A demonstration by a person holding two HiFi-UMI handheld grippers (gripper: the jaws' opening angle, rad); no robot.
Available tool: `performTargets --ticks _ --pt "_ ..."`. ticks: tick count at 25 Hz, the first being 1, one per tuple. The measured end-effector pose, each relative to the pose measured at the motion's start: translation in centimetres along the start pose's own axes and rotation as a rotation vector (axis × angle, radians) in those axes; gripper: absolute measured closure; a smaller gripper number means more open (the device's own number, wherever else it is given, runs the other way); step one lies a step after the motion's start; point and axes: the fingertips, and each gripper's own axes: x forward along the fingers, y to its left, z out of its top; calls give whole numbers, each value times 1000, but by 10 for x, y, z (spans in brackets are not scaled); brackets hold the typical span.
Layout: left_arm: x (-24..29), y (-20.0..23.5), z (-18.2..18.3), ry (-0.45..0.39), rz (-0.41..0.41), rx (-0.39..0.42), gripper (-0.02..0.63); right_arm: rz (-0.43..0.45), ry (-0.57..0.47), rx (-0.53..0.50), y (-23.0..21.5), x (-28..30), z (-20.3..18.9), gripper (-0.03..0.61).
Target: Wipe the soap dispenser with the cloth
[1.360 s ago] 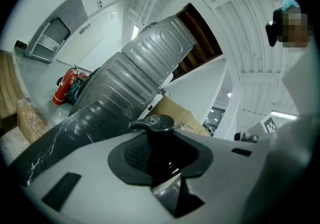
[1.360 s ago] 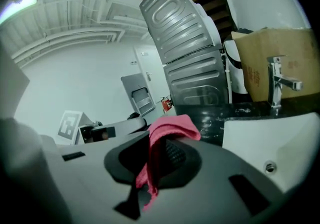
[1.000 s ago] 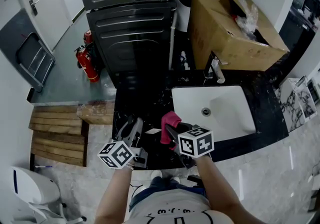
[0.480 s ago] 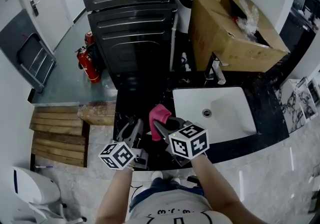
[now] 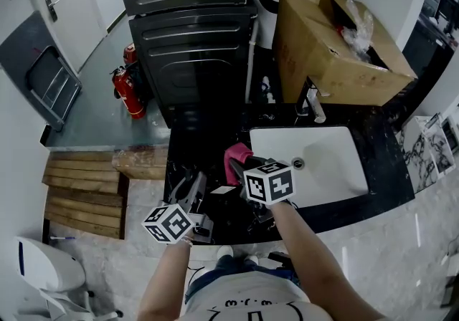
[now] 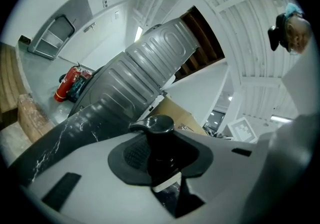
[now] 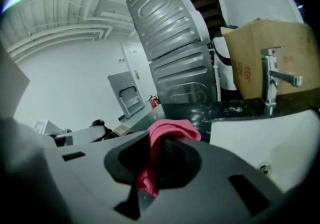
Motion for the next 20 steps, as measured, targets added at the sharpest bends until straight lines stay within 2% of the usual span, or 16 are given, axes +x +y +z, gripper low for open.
performTargets --ticks 8,10,15,20 --pt "4 -5 0 29 -10 57 505 -108 45 31 -27 -4 -17 531" --pt "8 -9 1 73 -19 111 503 -142 53 61 -34 -12 -21 531" --pt "34 -38 -8 257 -96 427 506 -192 -77 193 -52 -57 -12 531" --pt "49 -58 -24 353 -144 685 507 -234 -168 209 -64 -100 -2 531"
